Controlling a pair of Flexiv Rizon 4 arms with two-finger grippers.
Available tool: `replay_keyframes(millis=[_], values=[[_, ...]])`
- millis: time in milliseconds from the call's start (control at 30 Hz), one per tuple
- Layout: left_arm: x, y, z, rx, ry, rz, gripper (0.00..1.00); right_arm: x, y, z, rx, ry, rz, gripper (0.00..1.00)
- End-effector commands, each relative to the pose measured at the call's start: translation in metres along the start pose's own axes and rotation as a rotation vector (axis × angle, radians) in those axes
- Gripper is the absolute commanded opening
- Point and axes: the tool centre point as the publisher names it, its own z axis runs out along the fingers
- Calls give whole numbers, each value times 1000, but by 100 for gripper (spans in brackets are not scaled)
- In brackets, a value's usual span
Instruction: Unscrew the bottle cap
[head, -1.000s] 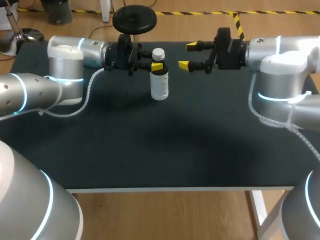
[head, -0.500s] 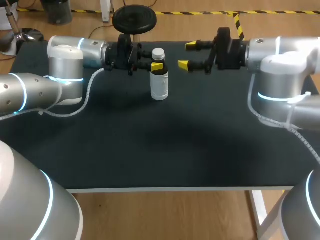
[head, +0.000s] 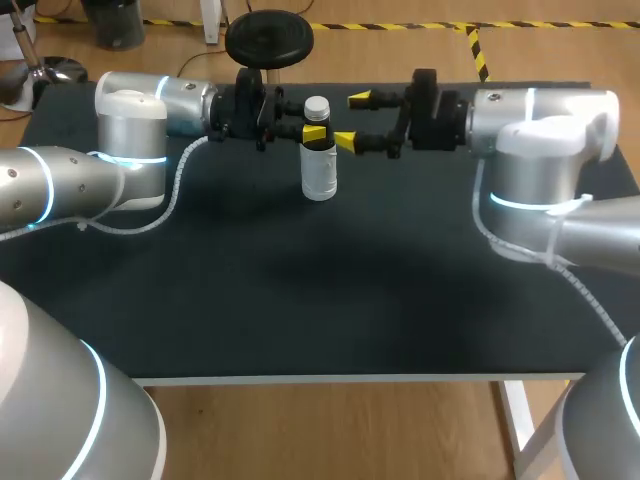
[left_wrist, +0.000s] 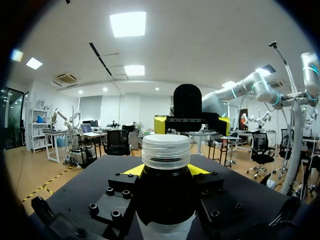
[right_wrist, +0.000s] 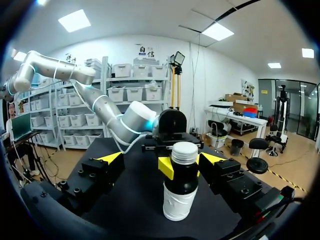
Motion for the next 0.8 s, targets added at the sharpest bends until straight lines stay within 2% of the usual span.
replay_keyframes(millis=[33, 233, 533, 800], values=[[-1, 1, 0, 1, 1, 1, 0, -1, 1, 22, 1, 11, -3, 100], [-1, 1, 0, 1, 1, 1, 0, 3, 6, 32, -12, 17, -10, 100], [-1, 1, 0, 1, 1, 1, 0, -2, 10, 32, -12, -4, -3, 100], [-1, 1, 0, 1, 1, 1, 0, -19, 7, 30, 22, -74, 29, 100]])
